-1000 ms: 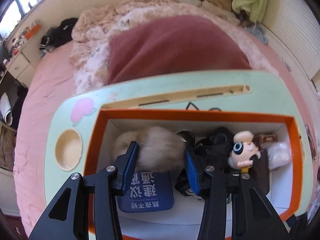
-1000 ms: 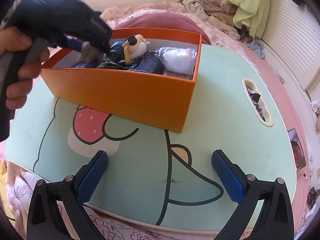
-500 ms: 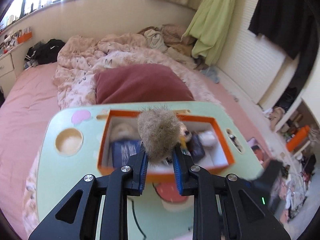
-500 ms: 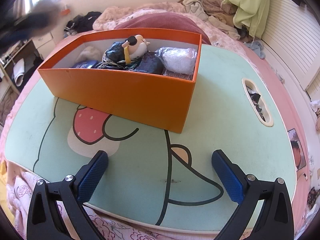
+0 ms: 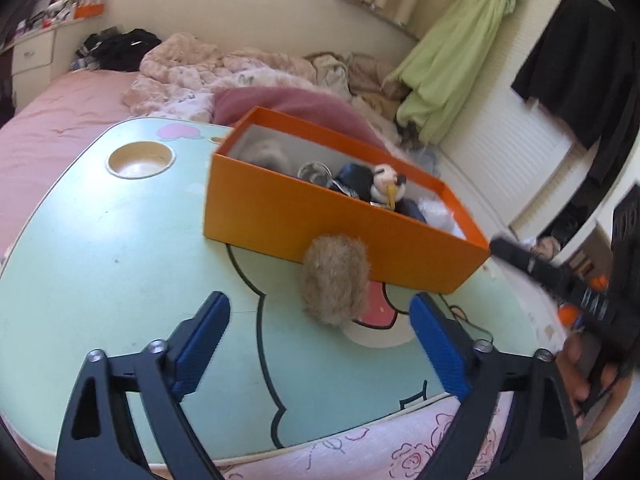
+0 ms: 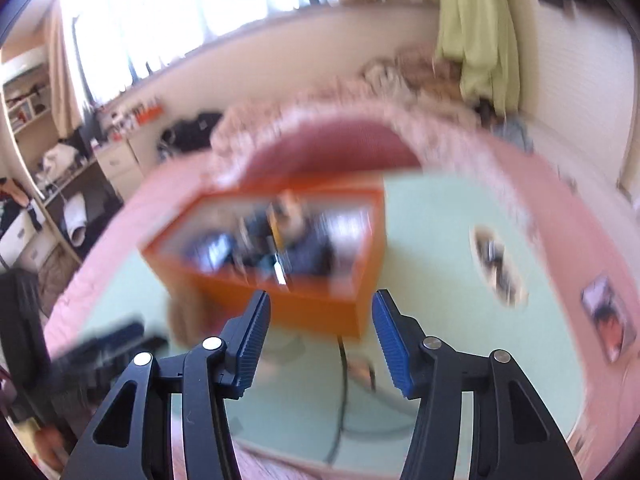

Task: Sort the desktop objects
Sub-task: 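Lift the fur ball out and set it on the table with the left gripper, then grasp the cartoon keychain figure in the box with the right gripper, then place the keychain figure on the table beside the fur ball, right gripper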

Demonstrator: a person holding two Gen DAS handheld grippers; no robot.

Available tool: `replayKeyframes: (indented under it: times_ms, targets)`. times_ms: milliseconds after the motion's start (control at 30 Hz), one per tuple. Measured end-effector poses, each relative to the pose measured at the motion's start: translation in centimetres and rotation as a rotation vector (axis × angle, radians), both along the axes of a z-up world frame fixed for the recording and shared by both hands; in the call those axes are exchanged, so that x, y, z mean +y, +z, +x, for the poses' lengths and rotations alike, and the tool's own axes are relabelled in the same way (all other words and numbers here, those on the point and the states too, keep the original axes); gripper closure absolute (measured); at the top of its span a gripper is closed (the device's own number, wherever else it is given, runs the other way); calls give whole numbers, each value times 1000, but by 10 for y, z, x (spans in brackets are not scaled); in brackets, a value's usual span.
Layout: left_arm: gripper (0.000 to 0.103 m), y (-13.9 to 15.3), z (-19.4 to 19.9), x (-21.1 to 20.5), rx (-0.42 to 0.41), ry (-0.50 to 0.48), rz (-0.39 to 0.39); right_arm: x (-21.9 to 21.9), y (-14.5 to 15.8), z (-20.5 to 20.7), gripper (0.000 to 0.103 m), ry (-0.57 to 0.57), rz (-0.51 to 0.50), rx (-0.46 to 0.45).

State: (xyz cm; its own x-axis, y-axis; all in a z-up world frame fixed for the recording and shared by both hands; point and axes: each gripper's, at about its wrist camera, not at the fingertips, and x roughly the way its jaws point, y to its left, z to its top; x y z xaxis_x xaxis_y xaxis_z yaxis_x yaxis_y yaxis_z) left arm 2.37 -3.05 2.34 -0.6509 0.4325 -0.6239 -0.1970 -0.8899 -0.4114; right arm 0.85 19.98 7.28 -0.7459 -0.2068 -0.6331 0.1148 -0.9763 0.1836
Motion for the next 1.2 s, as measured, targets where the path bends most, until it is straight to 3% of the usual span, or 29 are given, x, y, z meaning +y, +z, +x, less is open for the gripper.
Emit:
replayKeyframes:
  times_ms: [100, 167, 333, 400, 433, 467, 533, 600, 700, 767, 867, 933, 1033, 1133, 1200]
  targets:
    - [11, -12, -12, -5, -83, 6, 21, -25, 23, -47, 49, 72, 49, -58]
    - [11, -8, -14, -2, -72, 6, 17, -41, 22, -82, 49, 117, 60, -140]
    - [11, -11, -14, -4, -69, 3, 41, -50, -20, -150, 51, 41, -2, -314]
    - [11, -11, -13, -8, -66, 1, 49, -57, -31, -164, 57, 12, 68, -312]
    - [11, -12, -13, -9, -65, 1, 53, -58, -34, -165, 70, 13, 86, -331]
    - [11, -13, -12, -10, -64, 0, 55, -57, -34, -166, 70, 20, 73, -340]
    - [11, -14, -10, -13, -62, 0, 60, -51, -28, -159, 70, 50, 37, -319]
    - [11, -14, -11, -14, -60, -1, 66, -42, -10, -137, 70, 64, 23, -230]
    - [11, -14, -10, -15, -60, 0, 67, -34, 21, -76, 70, 170, -45, -76]
    - [11, -14, -11, -16, -61, 0, 70, -35, 24, -42, 70, 242, -45, -47]
    - [11, -13, -10, -17, -60, 6, 79, -36, -1, -11, 69, 271, -10, -76]
    - [11, -10, -7, -18, -43, 35, 69, -34, -32, -13, 69, 273, -25, -149]
    - [11, 11, 8, -21, 92, 79, 37, -30, -63, -28, 69, 256, -30, -225]
    - [11, 43, 15, -2, 226, 77, -113, -15, -71, -32, 67, 242, -105, -235]
    - [11, 63, 2, 17, 225, 27, -180, 1, -66, -18, 46, 216, -147, -178]
